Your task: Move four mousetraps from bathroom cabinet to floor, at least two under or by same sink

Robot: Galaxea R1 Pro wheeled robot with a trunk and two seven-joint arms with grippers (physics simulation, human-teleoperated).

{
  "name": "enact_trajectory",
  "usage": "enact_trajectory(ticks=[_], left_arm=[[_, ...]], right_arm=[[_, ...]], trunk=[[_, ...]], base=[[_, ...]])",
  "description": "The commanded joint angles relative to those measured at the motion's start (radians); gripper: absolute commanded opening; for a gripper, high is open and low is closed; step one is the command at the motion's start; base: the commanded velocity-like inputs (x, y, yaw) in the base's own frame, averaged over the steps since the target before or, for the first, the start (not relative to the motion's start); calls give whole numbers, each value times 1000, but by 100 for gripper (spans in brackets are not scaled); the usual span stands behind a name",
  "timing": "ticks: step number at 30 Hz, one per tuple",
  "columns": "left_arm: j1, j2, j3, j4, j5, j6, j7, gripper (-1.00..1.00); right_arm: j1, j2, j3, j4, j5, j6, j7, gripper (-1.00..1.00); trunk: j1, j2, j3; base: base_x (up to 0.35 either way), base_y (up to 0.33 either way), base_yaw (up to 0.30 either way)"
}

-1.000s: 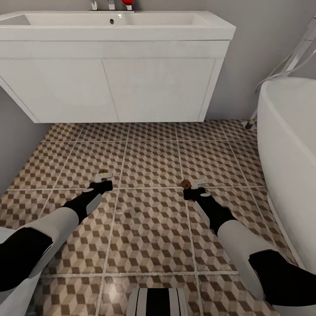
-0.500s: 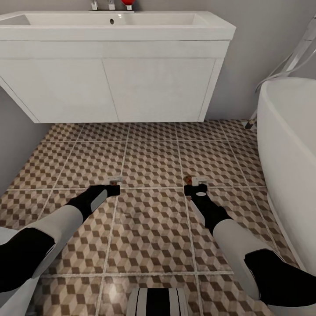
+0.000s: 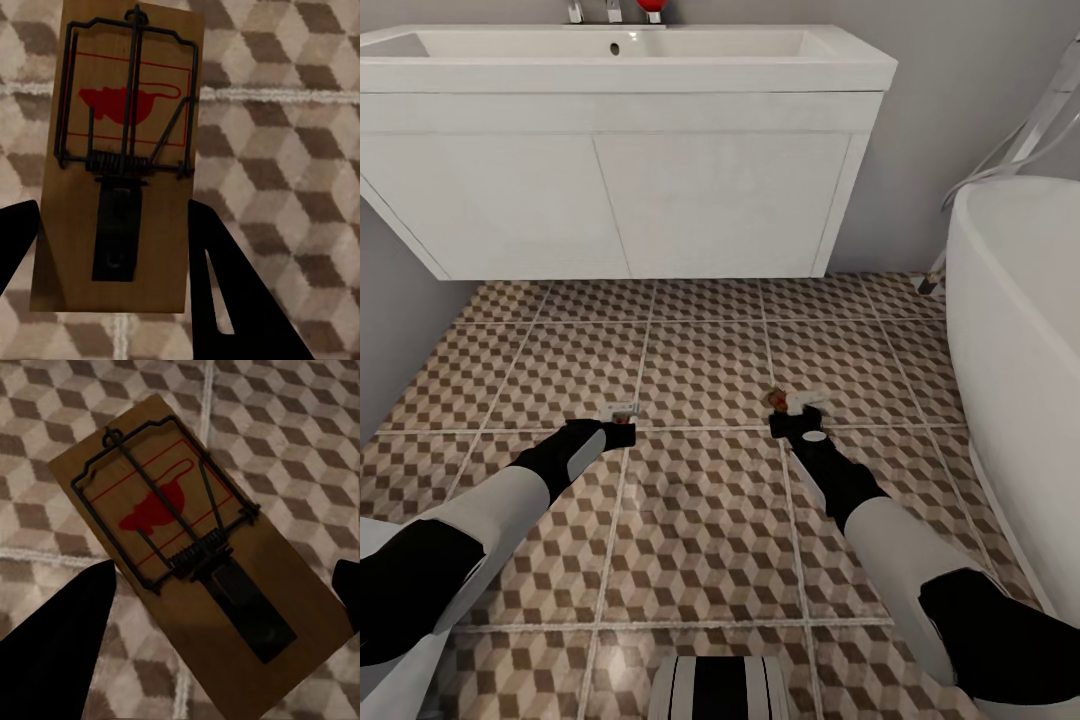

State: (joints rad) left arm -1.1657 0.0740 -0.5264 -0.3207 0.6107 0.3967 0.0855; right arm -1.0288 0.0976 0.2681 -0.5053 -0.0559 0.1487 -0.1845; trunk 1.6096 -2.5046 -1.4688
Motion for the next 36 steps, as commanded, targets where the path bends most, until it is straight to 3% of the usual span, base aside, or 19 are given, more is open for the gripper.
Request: enact_trajectory(ticks=[1,7,36], left_arm=[[0,1,-7,-3,11,5,8,-100],[0,1,-7,-3,10,7,8,-100],[0,-5,-9,-29,9,8,10,-100]], right_arm=[[-1,-1,14,-2,-6,6,12,-100],[-1,-1,23,-1,-5,5,50,-100],[-1,-2,23,-16,-5,5,53,-100]], trunk=[[0,0,-1],[2,-1,-25],[15,-8,-185]], base=[[0,0,0],[0,0,0],[0,0,-59]])
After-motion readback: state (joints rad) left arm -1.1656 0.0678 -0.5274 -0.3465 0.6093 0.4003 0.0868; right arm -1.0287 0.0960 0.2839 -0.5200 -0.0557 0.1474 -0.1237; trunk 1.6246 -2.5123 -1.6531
